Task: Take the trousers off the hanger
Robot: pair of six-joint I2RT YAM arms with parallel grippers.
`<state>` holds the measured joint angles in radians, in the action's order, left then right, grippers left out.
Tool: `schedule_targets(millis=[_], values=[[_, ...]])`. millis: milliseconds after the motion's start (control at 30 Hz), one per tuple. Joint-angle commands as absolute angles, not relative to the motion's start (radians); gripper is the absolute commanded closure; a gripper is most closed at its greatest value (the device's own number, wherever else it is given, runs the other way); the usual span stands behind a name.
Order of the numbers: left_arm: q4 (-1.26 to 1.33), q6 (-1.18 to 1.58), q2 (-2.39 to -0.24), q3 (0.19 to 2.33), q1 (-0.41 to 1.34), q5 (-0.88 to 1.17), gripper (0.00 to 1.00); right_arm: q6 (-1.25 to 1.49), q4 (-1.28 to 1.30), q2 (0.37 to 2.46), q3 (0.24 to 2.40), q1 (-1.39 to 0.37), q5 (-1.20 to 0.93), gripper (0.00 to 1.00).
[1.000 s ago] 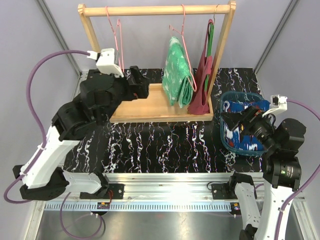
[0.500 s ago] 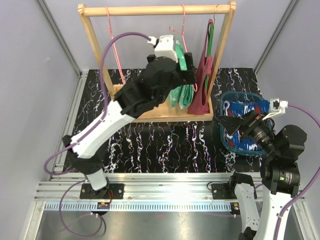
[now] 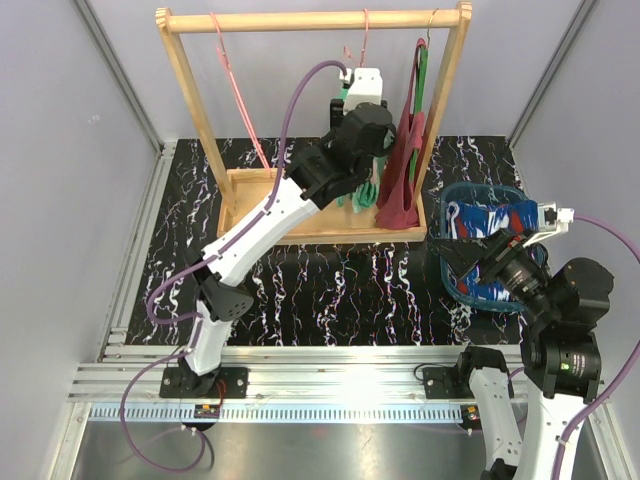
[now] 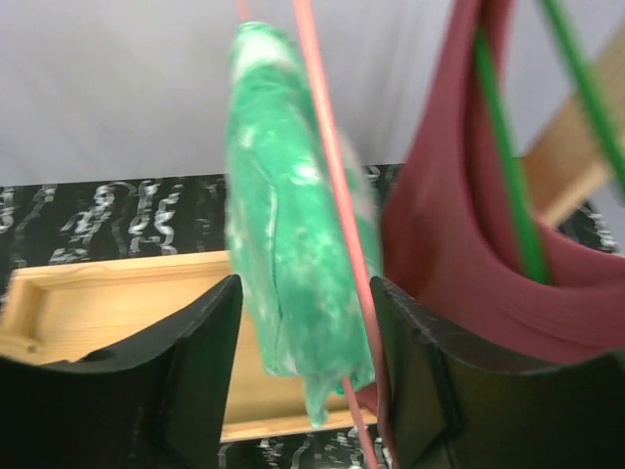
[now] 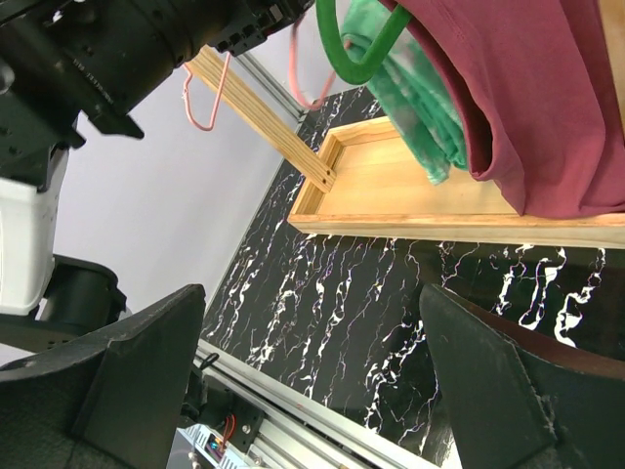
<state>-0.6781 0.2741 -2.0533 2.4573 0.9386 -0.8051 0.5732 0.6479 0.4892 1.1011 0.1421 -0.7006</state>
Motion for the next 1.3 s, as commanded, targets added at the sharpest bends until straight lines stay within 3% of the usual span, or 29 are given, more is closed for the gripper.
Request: schedule_targets(millis=[0, 67, 100, 200, 500, 833, 967, 1267], values=[[-0.681, 0.262, -2.025, 2.499, 0.896, -0.821, 0.48, 0.554, 0.621, 0.483, 1.114, 0.133, -0.71, 0.01], [-0.707, 0.275, -2.025, 2.496, 0.864, -0.766, 0.56, 0.557, 0.618, 0.483, 1.111, 0.133, -0.712, 0.0], [-0.712, 0.29, -2.025, 2.494, 0.851, -0.747, 0.74, 0.558, 0.614, 0.482, 1.108, 0.133, -0.712, 0.01], [-0.723, 0.31, -2.016, 2.477, 0.827, -0.71, 1.0, 0.551, 0.614, 0.483, 1.103, 0.133, -0.712, 0.01], [-0.693, 0.337, -1.902, 2.43, 0.795, -0.641, 1.0, 0.434, 0.641, 0.497, 1.117, 0.126, -0.727, 0.01], [-0.624, 0.287, -1.799, 2.463, 0.764, -0.531, 1.0, 0.287, 0.736, 0.637, 1.23, 0.005, -0.583, 0.0], [-0.609, 0.298, -1.773, 2.464, 0.761, -0.502, 1.0, 0.253, 0.759, 0.714, 1.293, -0.107, -0.542, 0.01], [-0.624, 0.365, -1.665, 2.392, 0.778, -0.503, 1.0, 0.143, 0.922, 0.952, 1.506, -0.429, -0.157, 0.0]])
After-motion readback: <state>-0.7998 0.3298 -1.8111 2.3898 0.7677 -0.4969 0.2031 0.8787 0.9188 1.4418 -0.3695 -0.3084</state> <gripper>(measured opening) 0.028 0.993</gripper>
